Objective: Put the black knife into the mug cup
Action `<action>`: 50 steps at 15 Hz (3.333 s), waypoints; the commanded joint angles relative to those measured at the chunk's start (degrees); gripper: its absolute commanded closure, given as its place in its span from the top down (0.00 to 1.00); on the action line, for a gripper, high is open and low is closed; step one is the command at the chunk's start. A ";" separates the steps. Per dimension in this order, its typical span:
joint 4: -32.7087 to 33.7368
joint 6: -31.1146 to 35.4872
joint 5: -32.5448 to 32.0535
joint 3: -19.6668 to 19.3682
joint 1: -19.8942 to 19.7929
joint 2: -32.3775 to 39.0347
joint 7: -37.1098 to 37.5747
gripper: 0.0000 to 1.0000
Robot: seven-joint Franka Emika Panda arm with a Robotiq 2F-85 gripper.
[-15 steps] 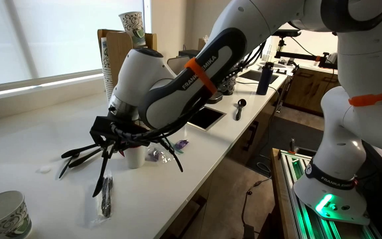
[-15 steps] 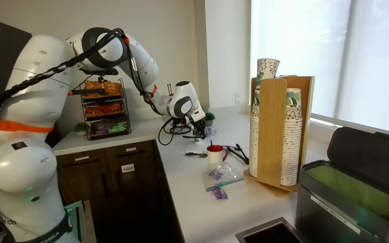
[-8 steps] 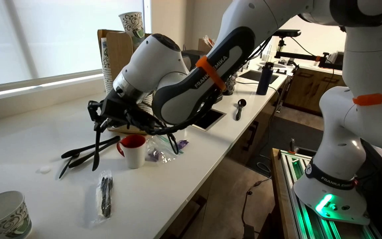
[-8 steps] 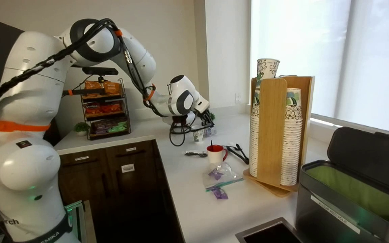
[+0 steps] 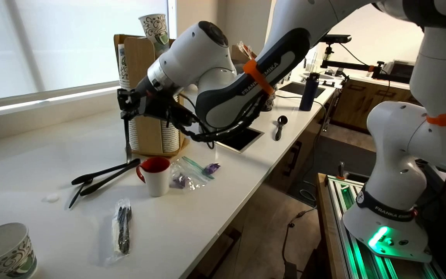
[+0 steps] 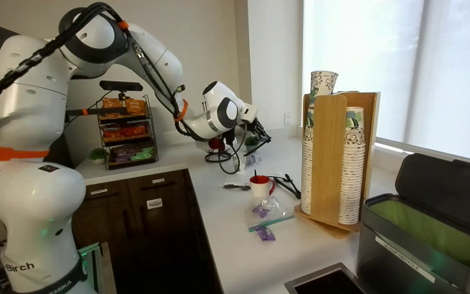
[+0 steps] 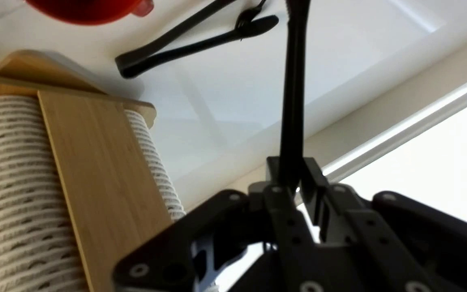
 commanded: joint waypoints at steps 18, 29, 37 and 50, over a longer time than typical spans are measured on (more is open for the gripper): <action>-16.65 13.82 29.26 -36.40 38.46 27.94 -20.77 0.04; -9.08 14.97 54.91 -28.97 35.26 33.68 -33.56 0.04; -4.91 14.58 53.53 -29.34 33.44 38.43 -28.80 0.04; -2.89 3.51 62.71 -32.65 36.03 37.00 -20.44 1.00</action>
